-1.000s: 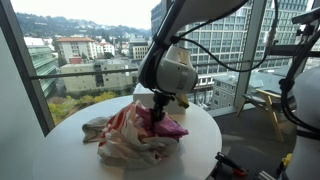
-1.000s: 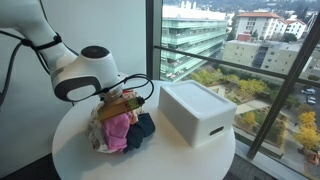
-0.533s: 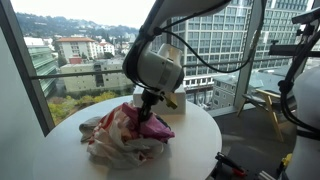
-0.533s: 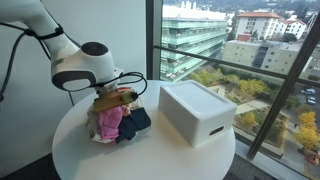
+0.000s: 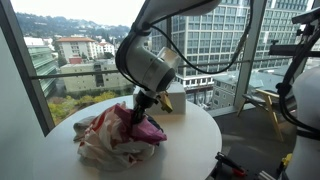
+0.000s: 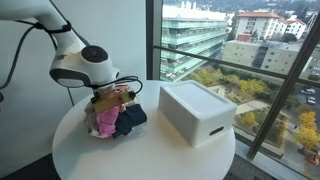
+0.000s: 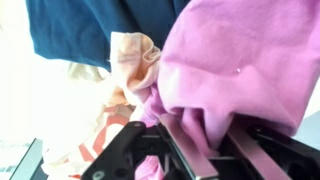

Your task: Put the shirts in the plastic

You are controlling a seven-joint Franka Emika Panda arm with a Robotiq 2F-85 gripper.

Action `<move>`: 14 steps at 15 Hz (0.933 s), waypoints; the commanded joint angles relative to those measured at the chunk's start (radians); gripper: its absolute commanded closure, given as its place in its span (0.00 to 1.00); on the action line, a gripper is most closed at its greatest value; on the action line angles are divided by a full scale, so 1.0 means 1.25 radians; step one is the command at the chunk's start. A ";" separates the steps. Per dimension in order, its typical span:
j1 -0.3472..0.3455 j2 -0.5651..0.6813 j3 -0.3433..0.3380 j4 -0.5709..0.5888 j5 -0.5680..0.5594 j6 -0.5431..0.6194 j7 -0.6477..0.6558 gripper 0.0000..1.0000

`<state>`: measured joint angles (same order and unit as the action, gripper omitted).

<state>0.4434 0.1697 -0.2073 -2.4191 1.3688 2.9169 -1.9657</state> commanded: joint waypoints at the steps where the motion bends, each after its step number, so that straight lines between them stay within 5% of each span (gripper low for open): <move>1: -0.014 0.103 0.018 0.081 0.109 -0.046 -0.137 0.95; 6: -0.008 0.240 0.027 0.157 0.151 -0.089 -0.209 0.95; 11: -0.005 0.297 0.022 0.194 0.117 -0.100 -0.174 0.95; 12: -0.001 0.293 0.018 0.187 0.107 -0.090 -0.158 0.54; 14: 0.005 0.255 0.013 0.159 0.107 -0.073 -0.156 0.47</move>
<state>0.4425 0.4884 -0.1847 -2.2144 1.5147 2.8050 -2.1744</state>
